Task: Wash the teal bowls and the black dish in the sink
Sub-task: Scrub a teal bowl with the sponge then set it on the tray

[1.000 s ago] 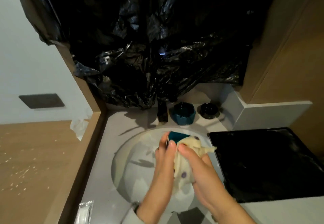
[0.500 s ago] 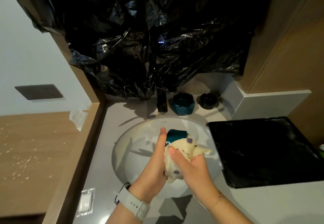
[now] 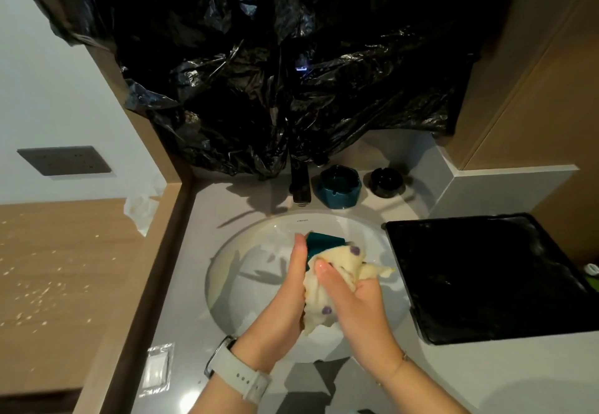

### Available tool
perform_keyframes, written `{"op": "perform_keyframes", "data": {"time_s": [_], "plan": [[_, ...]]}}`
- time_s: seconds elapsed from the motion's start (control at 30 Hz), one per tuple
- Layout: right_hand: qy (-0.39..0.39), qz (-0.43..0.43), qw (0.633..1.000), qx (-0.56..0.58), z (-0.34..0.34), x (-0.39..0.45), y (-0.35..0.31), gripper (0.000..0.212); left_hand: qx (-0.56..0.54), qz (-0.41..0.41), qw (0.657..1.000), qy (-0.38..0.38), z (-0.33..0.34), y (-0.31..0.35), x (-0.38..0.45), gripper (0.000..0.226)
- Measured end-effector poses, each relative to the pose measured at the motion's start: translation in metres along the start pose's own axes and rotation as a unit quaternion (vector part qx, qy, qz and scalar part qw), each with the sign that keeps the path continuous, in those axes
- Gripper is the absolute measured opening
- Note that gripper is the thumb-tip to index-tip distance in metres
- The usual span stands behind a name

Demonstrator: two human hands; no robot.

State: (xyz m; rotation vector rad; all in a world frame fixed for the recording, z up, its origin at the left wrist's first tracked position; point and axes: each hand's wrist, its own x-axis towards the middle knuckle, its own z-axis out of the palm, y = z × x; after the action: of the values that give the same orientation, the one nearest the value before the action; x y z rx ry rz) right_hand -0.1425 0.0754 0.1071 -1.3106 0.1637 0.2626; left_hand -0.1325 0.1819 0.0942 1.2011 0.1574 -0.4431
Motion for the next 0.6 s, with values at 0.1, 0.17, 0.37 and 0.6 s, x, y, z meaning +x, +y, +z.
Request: {"op": "perform_keyframes", "data": {"time_s": [0.1,0.17,0.37,0.6], "plan": [[-0.004,-0.005,1.000,-0.014,-0.002,0.002,0.001,0.026,0.046,0.002,0.998,0.036,-0.006,-0.004,0.012,0.059],[-0.006,0.013,1.000,0.003,-0.003,0.005,-0.004,0.015,0.071,0.051,0.992,0.089,-0.009,-0.014,0.022,0.053],[-0.007,0.096,0.994,0.052,-0.009,0.021,-0.015,0.035,0.231,0.157,0.958,0.066,-0.007,-0.023,0.005,0.053],[-0.024,0.019,0.999,-0.015,0.001,0.007,-0.002,0.011,-0.016,-0.011,0.999,0.048,-0.001,0.013,0.002,0.053]]}}
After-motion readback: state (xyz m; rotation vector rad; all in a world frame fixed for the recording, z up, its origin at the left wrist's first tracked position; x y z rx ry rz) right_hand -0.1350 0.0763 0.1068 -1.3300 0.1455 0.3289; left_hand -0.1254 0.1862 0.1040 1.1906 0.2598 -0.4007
